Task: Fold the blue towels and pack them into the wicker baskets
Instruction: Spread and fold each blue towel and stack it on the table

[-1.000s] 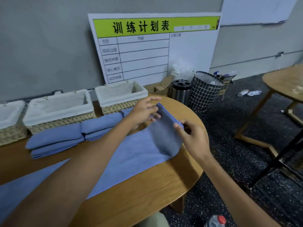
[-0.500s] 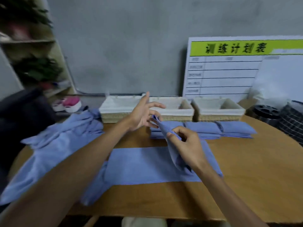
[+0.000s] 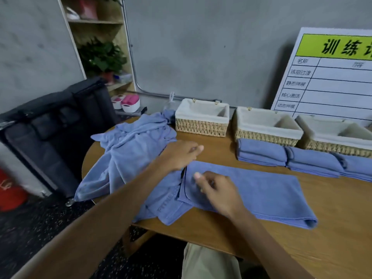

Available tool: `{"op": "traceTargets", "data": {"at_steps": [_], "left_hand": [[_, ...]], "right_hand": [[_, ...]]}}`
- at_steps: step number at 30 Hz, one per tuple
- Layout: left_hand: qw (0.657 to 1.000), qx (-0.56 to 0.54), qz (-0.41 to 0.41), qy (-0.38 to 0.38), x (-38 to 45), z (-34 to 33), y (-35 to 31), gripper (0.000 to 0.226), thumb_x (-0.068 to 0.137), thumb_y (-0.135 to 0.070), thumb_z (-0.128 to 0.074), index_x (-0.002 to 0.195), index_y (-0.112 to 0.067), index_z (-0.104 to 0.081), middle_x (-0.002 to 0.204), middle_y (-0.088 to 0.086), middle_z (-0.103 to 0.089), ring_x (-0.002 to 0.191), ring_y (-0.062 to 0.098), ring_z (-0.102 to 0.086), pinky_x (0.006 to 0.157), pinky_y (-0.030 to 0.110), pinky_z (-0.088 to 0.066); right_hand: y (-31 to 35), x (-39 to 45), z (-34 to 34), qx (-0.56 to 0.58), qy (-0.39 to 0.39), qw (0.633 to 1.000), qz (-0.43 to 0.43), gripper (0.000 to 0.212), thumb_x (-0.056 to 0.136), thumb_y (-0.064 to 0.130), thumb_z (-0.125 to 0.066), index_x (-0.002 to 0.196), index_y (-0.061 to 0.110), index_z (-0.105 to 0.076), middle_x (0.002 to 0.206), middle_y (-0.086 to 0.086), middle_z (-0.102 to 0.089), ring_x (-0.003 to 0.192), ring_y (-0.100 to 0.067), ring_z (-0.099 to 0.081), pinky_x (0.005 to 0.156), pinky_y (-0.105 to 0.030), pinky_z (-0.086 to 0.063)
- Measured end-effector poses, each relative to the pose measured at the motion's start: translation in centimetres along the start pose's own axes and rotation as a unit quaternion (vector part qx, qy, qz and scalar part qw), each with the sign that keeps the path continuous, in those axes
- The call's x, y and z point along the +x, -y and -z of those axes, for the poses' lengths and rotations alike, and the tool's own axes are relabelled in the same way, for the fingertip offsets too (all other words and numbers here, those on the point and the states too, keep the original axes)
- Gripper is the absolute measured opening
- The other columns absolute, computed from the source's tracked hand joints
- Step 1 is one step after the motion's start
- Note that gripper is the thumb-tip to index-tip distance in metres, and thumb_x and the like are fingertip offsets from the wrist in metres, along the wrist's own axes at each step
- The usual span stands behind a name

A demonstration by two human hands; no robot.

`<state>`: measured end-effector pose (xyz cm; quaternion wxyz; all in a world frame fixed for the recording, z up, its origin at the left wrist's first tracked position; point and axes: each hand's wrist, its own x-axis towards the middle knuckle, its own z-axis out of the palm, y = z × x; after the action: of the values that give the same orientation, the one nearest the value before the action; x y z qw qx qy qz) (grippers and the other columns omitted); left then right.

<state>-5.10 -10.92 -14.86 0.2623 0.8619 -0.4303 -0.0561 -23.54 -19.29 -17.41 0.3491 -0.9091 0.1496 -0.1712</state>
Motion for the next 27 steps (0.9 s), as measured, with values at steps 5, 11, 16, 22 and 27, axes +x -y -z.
{"op": "traceTargets", "data": {"at_steps": [5,11,16,22,27], "left_hand": [[0.99,0.032,-0.102,-0.088,-2.2,-5.0,-6.1,0.043,0.099,-0.038,-0.031,0.118,-0.02,-0.066,0.115,0.007,-0.071,0.105,0.031,-0.064,0.086,0.044,-0.05],[0.979,0.133,-0.065,0.137,-2.2,-12.3,-10.2,0.062,0.106,-0.055,-0.023,0.16,-0.03,-0.006,0.168,-0.008,0.008,0.154,0.021,0.01,0.122,0.057,0.001],[0.969,0.165,-0.071,0.168,-1.6,-12.9,-10.1,0.08,0.091,-0.081,-0.019,0.157,-0.044,0.007,0.164,-0.016,0.022,0.151,0.022,0.023,0.119,0.062,0.01],[0.973,0.187,-0.024,0.135,-3.1,-11.2,-6.9,0.09,0.081,-0.09,-0.019,0.155,-0.048,0.009,0.162,-0.018,0.025,0.15,0.019,0.025,0.121,0.057,0.009],[0.973,0.188,-0.028,0.129,-3.2,-11.1,-7.1,0.089,0.082,-0.09,-0.02,0.155,-0.049,0.009,0.162,-0.017,0.025,0.151,0.021,0.024,0.121,0.056,0.009]], "right_hand": [[-7.3,0.4,5.4,-0.144,-0.136,0.98,0.016,0.054,0.093,0.062,-0.026,0.093,0.023,-0.064,0.086,-0.001,-0.069,0.083,-0.028,-0.065,0.067,-0.043,-0.05],[-15.1,-3.7,10.4,-0.313,0.088,0.939,-0.11,0.081,0.079,0.075,0.011,0.155,0.048,0.0,0.162,0.02,0.012,0.153,-0.016,0.006,0.121,-0.045,-0.005],[-16.5,-4.5,12.4,-0.316,0.088,0.935,-0.132,0.093,0.069,0.082,0.018,0.155,0.046,0.007,0.163,0.016,0.019,0.152,-0.016,0.015,0.123,-0.046,0.001],[-18.0,-6.1,14.0,-0.305,0.068,0.936,-0.161,0.084,0.08,0.081,0.009,0.155,0.046,0.004,0.163,0.016,0.017,0.152,-0.016,0.016,0.122,-0.045,0.0],[-18.4,-7.4,14.9,-0.273,0.013,0.939,-0.208,0.069,0.099,0.062,-0.015,0.159,0.03,-0.005,0.167,0.006,0.004,0.154,-0.017,0.001,0.123,-0.045,-0.004]]}}
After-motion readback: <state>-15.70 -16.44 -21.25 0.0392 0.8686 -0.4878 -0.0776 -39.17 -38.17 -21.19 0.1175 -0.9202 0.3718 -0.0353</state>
